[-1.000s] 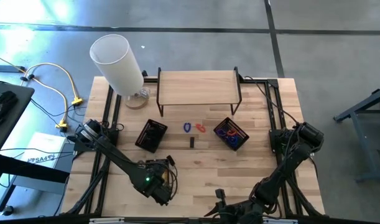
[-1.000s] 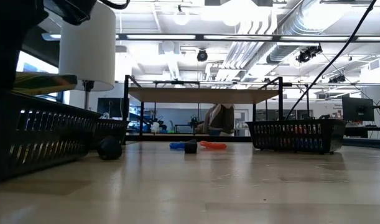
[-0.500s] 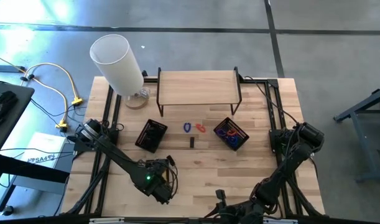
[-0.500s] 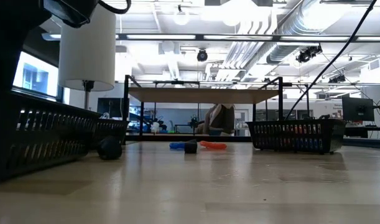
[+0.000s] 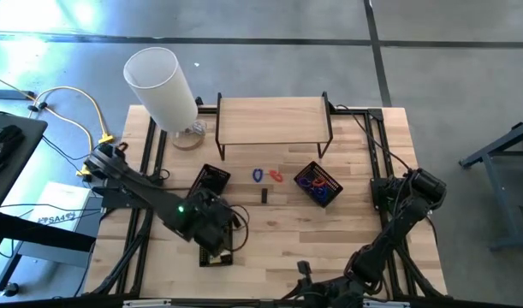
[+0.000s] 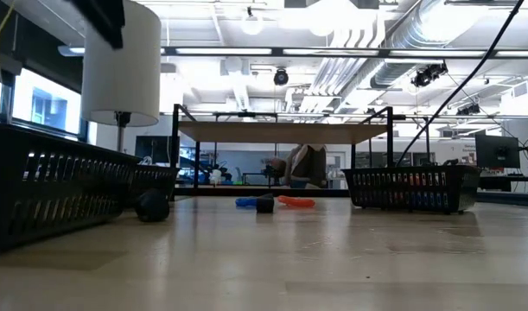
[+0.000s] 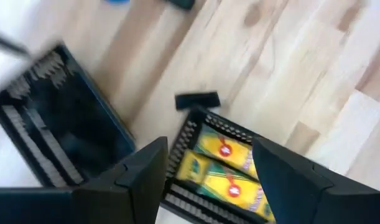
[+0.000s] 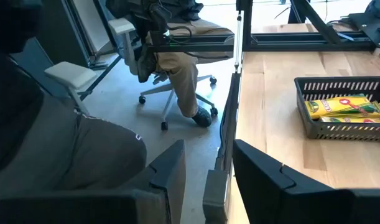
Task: Pick & Place Office Desk Supplies
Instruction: Put the orange spring keychain into the top right black bin
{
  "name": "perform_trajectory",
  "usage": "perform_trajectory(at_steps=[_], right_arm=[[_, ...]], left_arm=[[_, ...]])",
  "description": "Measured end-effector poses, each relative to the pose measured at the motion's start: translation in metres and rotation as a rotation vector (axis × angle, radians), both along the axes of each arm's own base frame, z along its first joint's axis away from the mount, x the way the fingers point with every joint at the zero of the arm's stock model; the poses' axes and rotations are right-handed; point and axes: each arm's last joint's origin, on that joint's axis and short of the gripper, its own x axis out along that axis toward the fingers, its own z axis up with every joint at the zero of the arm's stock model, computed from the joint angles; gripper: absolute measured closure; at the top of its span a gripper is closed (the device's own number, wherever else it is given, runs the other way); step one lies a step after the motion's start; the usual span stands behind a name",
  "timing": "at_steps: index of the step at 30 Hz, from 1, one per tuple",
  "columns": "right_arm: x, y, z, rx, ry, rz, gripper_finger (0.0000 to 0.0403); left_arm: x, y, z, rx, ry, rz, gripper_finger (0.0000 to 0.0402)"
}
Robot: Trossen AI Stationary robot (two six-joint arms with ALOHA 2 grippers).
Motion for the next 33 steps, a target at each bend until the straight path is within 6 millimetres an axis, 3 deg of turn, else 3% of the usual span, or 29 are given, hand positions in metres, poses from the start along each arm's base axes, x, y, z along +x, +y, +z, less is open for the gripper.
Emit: perform_trajectory(at_steps=[3,10,16,19,24,28,33], right_arm=[[0.006,-0.004,0.003,-0.001,-0.032,-0.028,0.0283],[0.028,-0.016,0.036,-0.138,-0.381,-0.040,0.0283],[0.052,-0.049,0.065,-0.307,-0.301,-0.222,0.0283],[0.072,-0.079,0.074,-0.307,-0.147,-0.310,0.0283],[0.096,-0.139,0.082,-0.182,0.127,-0.458,0.0283],[0.109,-0.194,0.073,0.006,0.351,-0.561,0.0283],[0.116,-0.260,0.058,0.104,0.553,-0.702,0.0277]], left_arm=[[-0.009,0.007,0.015,0.032,-0.048,-0.039,0.0174],[-0.043,0.019,0.053,0.179,-0.208,-0.129,0.0174],[-0.077,0.028,0.066,0.258,-0.231,-0.179,0.0174],[-0.091,0.033,0.055,0.282,-0.212,-0.232,0.0174],[-0.114,0.049,0.020,0.281,-0.204,-0.243,0.0174],[-0.123,0.054,-0.005,0.174,-0.333,-0.262,0.0174],[-0.127,0.053,-0.031,0.093,-0.479,-0.374,0.0174]])
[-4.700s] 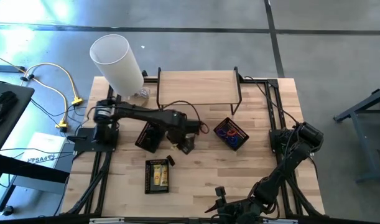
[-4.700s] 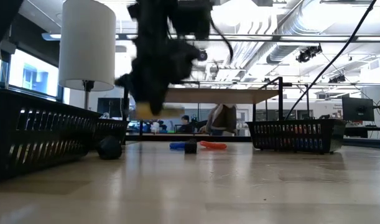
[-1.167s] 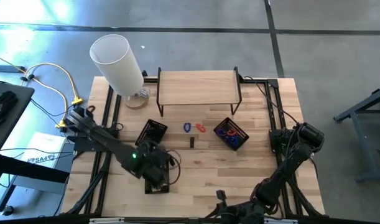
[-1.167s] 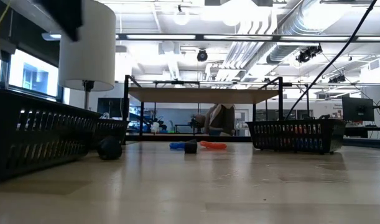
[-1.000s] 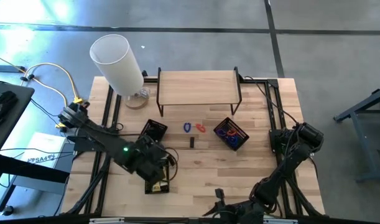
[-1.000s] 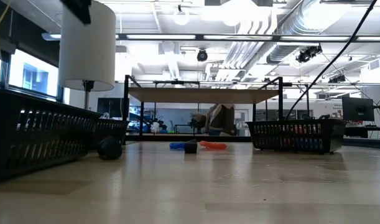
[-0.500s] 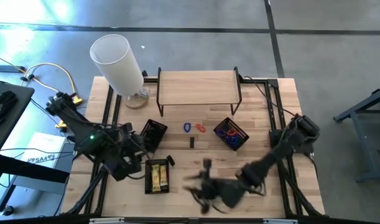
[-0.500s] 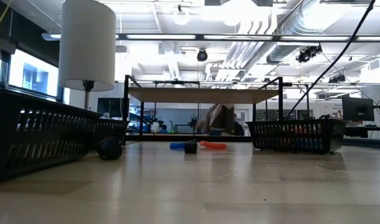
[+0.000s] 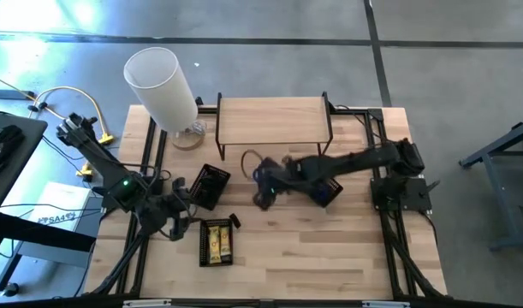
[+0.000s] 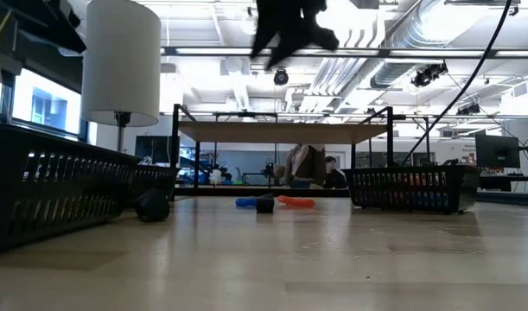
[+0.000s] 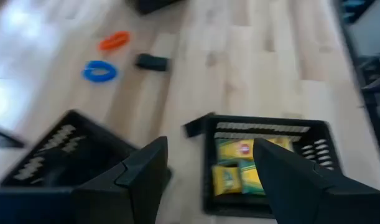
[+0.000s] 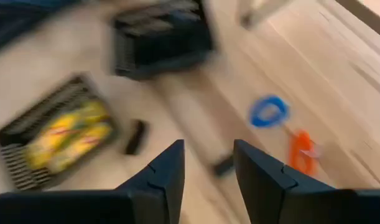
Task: Pick & Place Office Desk Supplies
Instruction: Put the orange spring keychain into the top right black bin
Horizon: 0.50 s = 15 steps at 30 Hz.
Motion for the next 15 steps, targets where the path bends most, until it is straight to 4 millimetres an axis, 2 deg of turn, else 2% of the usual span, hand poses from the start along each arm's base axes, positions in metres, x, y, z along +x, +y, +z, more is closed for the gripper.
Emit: perform_trajectory(at_steps=[3,7,11,15], right_arm=[[-0.001,-0.029,-0.011,0.060,0.065,-0.095,0.0262],[-0.004,-0.054,-0.030,0.182,0.132,-0.127,0.0223],[-0.010,-0.068,-0.049,0.220,0.188,-0.177,0.0179],[-0.013,-0.079,-0.063,0.169,0.193,-0.215,0.0158]], left_arm=[[0.000,-0.001,-0.015,-0.032,-0.036,-0.030,0.0174],[0.000,-0.002,-0.034,-0.067,-0.035,-0.058,0.0174],[0.002,-0.007,-0.044,-0.136,-0.064,-0.119,0.0174],[0.004,-0.010,-0.047,-0.139,-0.097,-0.214,0.0174]])
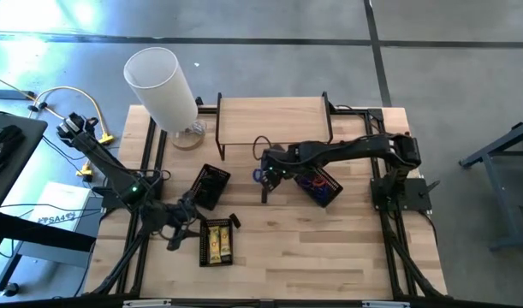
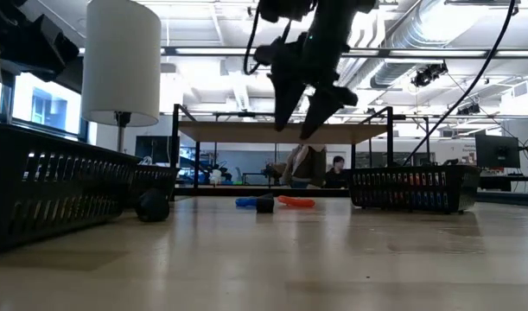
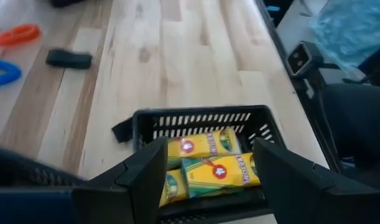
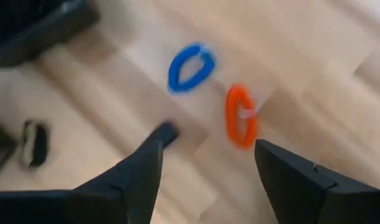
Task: Pick & Place Office Desk Supplies
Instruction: Put the orange spring keychain into the top right black bin
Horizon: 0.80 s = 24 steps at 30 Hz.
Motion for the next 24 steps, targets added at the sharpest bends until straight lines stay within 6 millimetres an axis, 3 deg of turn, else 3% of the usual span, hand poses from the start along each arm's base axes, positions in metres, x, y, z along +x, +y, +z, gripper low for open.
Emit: perform_trajectory(at_steps=[6,15,24], right_arm=[[0.003,-0.003,-0.016,-0.074,-0.058,0.038,0.0157],[-0.009,-0.005,-0.048,-0.085,-0.022,0.036,0.0161],[-0.005,-0.014,-0.065,-0.208,-0.050,0.071,0.0161]], left_arm=[[0.001,-0.001,0.001,0.004,-0.031,-0.016,0.0174],[0.004,-0.004,0.001,0.006,-0.047,-0.022,0.0174],[0.015,-0.014,-0.006,0.076,-0.085,-0.069,0.0174]])
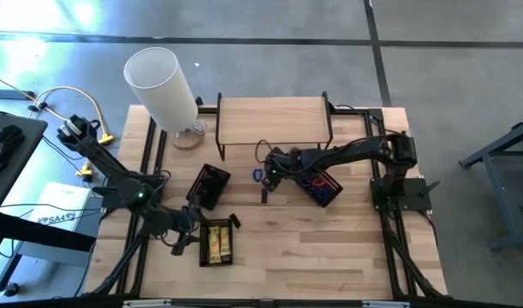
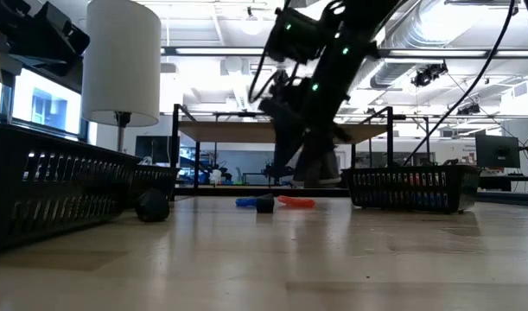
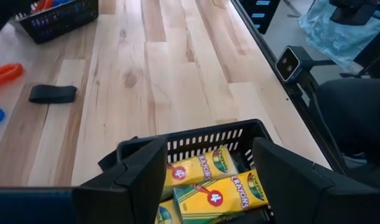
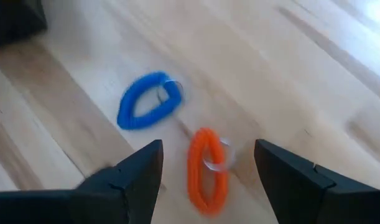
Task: Pick & Place Office Desk Supplies
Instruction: Put the orange spring keychain into the top right black bin
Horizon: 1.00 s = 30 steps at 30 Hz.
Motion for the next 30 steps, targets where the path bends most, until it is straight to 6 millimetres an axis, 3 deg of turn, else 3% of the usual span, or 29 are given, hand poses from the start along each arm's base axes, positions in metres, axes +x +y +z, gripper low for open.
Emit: perform_trajectory(at_steps=[15,21,25,30], right_arm=[[0.010,0.000,-0.043,-0.077,0.113,0.094,0.0161],[0.012,-0.001,-0.050,-0.074,0.126,0.086,0.0162],[0.012,-0.001,-0.050,-0.073,0.128,0.086,0.0187],[0.012,-0.001,-0.051,-0.071,0.130,0.075,0.0255]], left_arm=[[0.006,-0.003,0.000,0.042,-0.042,-0.041,0.0174],[0.005,-0.005,0.001,0.026,-0.037,-0.096,0.0174],[0.005,-0.005,0.001,0.027,-0.040,-0.100,0.0174],[0.005,-0.005,0.001,0.026,-0.041,-0.100,0.0174]])
